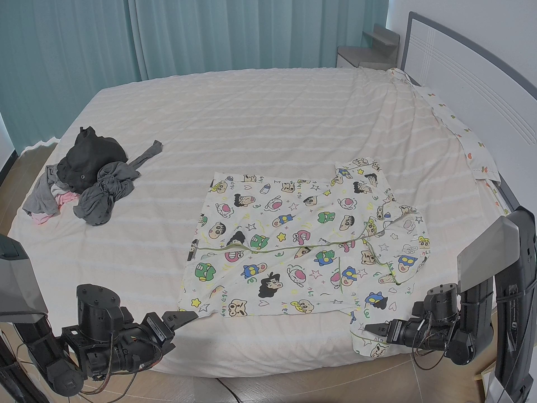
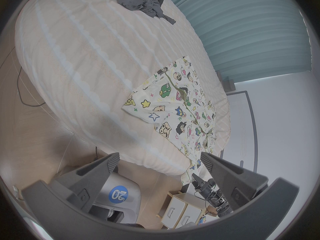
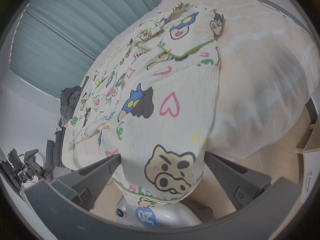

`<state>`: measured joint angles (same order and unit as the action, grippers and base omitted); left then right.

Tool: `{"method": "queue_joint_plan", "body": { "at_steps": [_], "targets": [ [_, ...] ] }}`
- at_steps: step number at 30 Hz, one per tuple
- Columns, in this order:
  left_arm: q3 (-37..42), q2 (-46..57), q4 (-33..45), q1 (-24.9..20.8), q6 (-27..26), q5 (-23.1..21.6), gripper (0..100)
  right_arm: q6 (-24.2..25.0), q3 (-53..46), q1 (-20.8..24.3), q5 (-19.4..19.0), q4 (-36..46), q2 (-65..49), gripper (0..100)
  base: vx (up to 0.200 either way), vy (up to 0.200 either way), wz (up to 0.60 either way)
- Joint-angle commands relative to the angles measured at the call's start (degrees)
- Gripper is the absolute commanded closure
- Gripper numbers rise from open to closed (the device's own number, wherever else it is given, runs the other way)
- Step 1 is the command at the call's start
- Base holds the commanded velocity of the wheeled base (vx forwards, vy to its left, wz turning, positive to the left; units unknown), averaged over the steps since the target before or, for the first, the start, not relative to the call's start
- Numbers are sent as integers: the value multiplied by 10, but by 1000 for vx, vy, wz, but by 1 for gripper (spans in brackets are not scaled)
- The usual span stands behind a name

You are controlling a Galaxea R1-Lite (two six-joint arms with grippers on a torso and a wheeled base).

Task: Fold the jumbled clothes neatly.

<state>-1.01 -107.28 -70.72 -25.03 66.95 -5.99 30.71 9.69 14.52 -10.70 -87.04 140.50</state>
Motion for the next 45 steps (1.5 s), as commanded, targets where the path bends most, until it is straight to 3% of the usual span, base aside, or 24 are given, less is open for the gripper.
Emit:
{"method": "queue_joint_plan", "body": {
  "at_steps": [1, 2, 3, 15, 25, 33, 39, 45],
  "targets": [
    [6, 0, 0, 1, 0, 0, 0, -1, 16, 1, -5, 16, -8, 0, 0, 0, 0],
    [6, 0, 0, 0, 0, 0, 0, 0, 17, 0, -7, 28, -13, 0, 0, 0, 0],
    [6, 0, 0, 0, 0, 0, 0, 0, 17, 0, -8, 28, -14, 100, 0, 0, 0],
    [6, 0, 0, 1, 0, 1, 0, 0, -13, -2, -6, 24, -15, 100, 0, 0, 0],
    [6, -2, 1, -3, -1, 12, 0, 3, -85, -7, -16, -28, -11, 100, 0, 0, 0],
    [-7, -97, -6, -41, -40, 106, 0, 4, -89, -2, -21, -29, -12, 100, 0, 0, 0],
    [-77, -155, 4, -42, -43, 120, 0, 6, -85, -1, -22, -29, -15, 100, 0, 0, 0],
    [-147, -203, 35, -41, -52, 164, 0, 6, -84, 0, -22, -29, -14, 100, 0, 0, 0]
  ]
}}
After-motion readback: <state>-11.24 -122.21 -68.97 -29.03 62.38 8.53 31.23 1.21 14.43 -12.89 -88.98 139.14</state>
